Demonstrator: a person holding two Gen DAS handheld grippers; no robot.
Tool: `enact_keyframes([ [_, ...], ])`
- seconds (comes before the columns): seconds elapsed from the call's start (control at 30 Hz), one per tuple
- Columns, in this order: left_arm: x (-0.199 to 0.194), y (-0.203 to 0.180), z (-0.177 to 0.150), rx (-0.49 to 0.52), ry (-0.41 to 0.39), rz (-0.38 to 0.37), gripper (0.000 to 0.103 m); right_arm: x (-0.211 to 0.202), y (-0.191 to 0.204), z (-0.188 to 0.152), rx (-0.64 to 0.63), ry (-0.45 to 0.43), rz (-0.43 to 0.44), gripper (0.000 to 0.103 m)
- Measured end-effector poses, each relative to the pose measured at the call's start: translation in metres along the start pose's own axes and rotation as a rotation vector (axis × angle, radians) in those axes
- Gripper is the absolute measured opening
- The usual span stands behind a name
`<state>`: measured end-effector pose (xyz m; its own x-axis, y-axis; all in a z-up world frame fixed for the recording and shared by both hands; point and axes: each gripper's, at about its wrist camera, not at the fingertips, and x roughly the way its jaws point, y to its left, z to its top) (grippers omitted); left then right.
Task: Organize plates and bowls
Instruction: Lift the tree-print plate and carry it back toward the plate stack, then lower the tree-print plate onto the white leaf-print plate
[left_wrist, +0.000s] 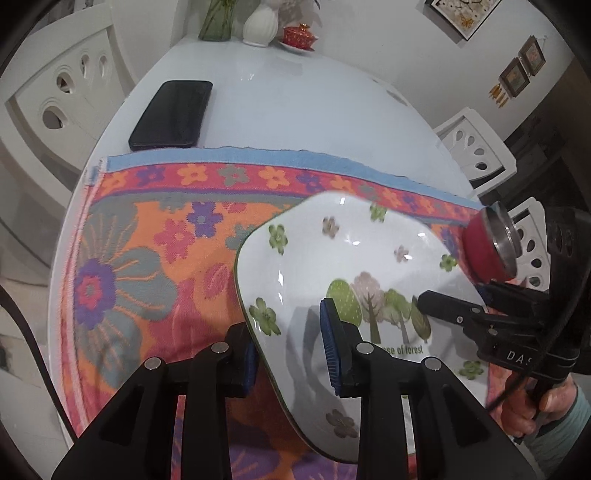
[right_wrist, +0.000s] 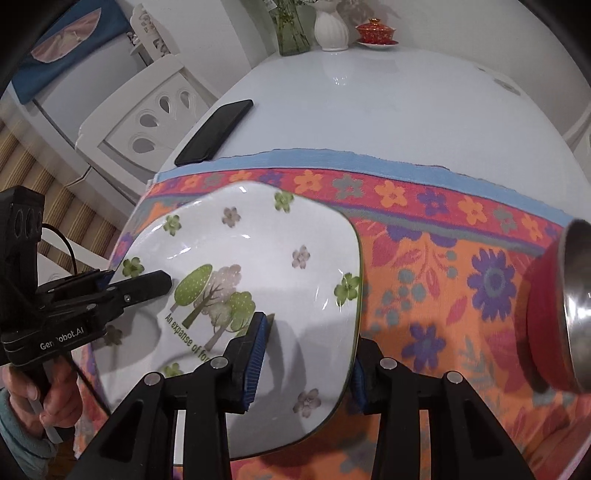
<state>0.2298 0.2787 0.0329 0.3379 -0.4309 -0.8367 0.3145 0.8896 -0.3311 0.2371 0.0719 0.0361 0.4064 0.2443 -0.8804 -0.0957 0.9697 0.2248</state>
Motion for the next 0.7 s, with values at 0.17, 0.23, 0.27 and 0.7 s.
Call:
enact_keyframes([
  [0.17, -0.021, -0.01, -0.007, 0.023, -0.03, 0.027, 0.025, -0.024, 0.017, -0.011, -0.027, -0.03, -0.01, 0.039],
  [0.23, -0.035, -0.013, -0.011, 0.016, -0.051, 0.014, 0.025, -0.035, 0.023, -0.016, -0.024, -0.044, -0.004, 0.039],
  [0.27, -0.041, -0.016, -0.011, 0.019, -0.059, 0.015, 0.025, -0.04, 0.024, -0.017, -0.02, -0.049, 0.002, 0.039],
  [0.7, -0.128, -0.042, -0.072, 0.008, -0.152, 0.022, 0.025, -0.131, 0.077, -0.082, -0.044, -0.145, 0.024, 0.039],
])
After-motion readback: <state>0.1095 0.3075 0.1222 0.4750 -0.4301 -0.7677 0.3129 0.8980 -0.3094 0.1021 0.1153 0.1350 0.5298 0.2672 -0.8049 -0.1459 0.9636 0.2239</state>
